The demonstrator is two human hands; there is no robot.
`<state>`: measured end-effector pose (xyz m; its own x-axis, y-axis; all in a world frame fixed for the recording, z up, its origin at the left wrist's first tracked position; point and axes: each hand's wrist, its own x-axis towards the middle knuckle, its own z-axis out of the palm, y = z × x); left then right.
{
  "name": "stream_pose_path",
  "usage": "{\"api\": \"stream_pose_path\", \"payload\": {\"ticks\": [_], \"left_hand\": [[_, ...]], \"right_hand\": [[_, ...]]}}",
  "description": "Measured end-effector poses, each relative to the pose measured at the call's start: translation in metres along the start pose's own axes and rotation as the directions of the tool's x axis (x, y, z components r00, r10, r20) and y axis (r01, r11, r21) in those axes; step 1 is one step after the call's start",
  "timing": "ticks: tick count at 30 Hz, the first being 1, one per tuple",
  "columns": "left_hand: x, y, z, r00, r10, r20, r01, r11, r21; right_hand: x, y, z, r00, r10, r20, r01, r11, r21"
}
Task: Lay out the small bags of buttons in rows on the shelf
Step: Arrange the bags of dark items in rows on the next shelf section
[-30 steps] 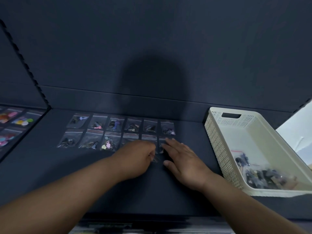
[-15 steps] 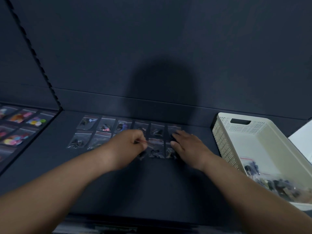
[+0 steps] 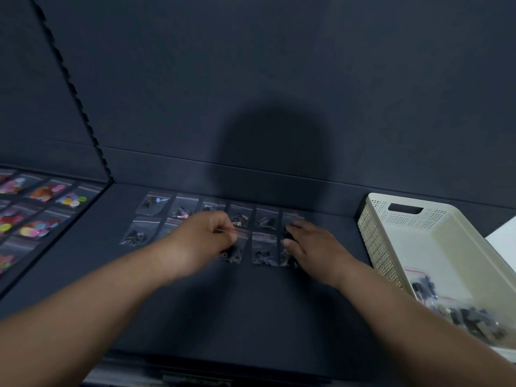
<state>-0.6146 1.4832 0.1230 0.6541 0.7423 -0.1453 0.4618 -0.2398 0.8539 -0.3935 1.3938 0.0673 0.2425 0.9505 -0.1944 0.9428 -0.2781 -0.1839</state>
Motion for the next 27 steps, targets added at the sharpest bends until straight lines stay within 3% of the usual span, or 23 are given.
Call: {"api": "stream_pose_path", "payload": {"ticks": [3,6,8,11,13,19,27], "left_hand": [[0.0,-0.001,-0.001,0.999,-0.047,-0.007,0.045,0.986,-0.159],[0.0,-0.002,-0.004,0.991,-0.134,0.017,0.132,0.936,-0.326],[0.0,-0.001,-0.007,0.986,-0.166,0.021,0.16,0.9,-0.406],[-0.002,0.001,-0.009,0.982,-0.187,0.009,0.166,0.847,-0.505],[-0.003,0.001,-0.012,0.979,-0.203,-0.013,0.164,0.826,-0.54],[-0.009,-0.003,-0.021,0.973,-0.229,-0.041,0.163,0.795,-0.585],[-0.034,-0.022,-0.035,0.948,-0.315,0.051,0.284,0.759,-0.585]], "right_hand": [[-0.003,-0.006,-0.005,0.995,-0.003,-0.096,0.012,0.996,0.088],[-0.01,-0.028,-0.019,0.956,0.014,-0.294,0.091,0.936,0.341],[-0.016,-0.05,-0.028,0.96,0.092,-0.264,0.091,0.789,0.607],[-0.019,-0.082,-0.036,0.999,0.054,0.01,-0.031,0.415,0.909],[-0.016,-0.096,-0.034,0.996,-0.008,0.087,-0.08,0.328,0.941],[-0.006,-0.122,-0.025,0.995,-0.053,0.089,-0.067,0.326,0.943],[-0.003,-0.14,-0.018,0.98,-0.068,0.189,-0.176,0.167,0.97]]}}
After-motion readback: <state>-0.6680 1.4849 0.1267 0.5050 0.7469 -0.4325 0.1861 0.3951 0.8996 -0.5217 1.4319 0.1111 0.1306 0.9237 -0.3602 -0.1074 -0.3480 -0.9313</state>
